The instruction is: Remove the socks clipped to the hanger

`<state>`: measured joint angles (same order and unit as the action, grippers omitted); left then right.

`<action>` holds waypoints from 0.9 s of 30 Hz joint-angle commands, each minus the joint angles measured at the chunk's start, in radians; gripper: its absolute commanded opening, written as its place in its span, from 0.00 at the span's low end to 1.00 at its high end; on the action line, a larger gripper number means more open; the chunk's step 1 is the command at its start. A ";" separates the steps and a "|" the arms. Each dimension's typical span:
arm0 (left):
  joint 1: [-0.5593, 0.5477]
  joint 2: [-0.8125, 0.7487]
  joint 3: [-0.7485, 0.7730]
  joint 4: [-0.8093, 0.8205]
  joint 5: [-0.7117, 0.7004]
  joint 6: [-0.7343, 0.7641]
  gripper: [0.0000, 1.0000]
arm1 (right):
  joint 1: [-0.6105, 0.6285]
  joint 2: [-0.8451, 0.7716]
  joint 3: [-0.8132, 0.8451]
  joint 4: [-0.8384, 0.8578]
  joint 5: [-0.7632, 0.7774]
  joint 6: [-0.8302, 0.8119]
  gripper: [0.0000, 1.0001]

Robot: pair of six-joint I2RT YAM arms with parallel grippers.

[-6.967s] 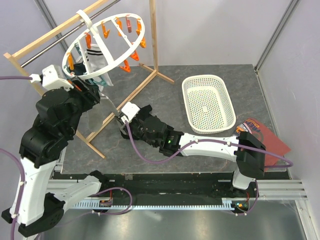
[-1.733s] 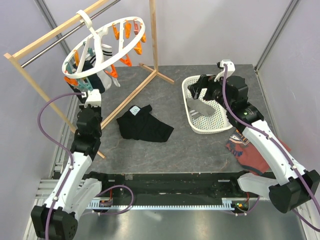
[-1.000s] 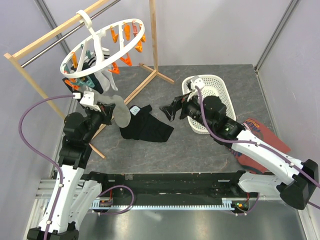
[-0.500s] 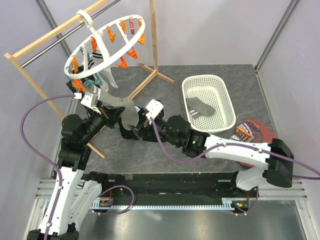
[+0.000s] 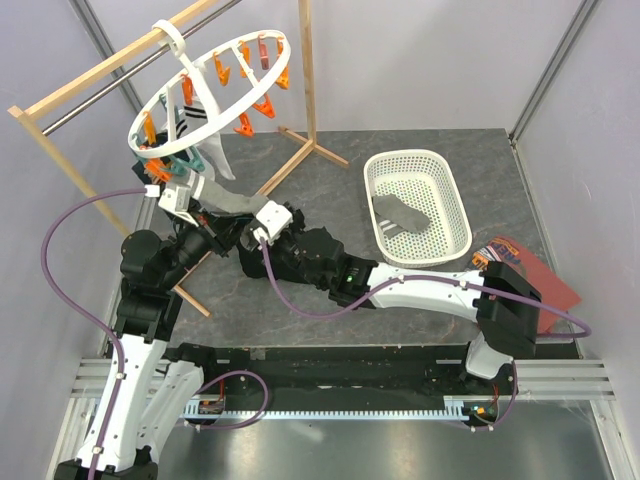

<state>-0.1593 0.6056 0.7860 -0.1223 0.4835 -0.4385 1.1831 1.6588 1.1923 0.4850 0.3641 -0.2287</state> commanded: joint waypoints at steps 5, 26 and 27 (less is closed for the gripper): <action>-0.002 -0.020 0.022 -0.075 -0.164 -0.117 0.35 | 0.003 0.019 0.113 0.064 0.116 0.031 0.00; -0.002 0.000 0.459 -0.583 -0.758 -0.059 0.64 | -0.016 0.024 0.187 -0.068 0.058 0.169 0.00; -0.002 0.006 0.478 -0.586 -0.785 -0.057 0.64 | -0.017 0.018 0.187 -0.077 0.052 0.175 0.00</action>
<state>-0.1593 0.5797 1.1717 -0.6445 -0.1562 -0.5259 1.1709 1.6882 1.3312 0.4316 0.4511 -0.0917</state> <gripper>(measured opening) 0.641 0.030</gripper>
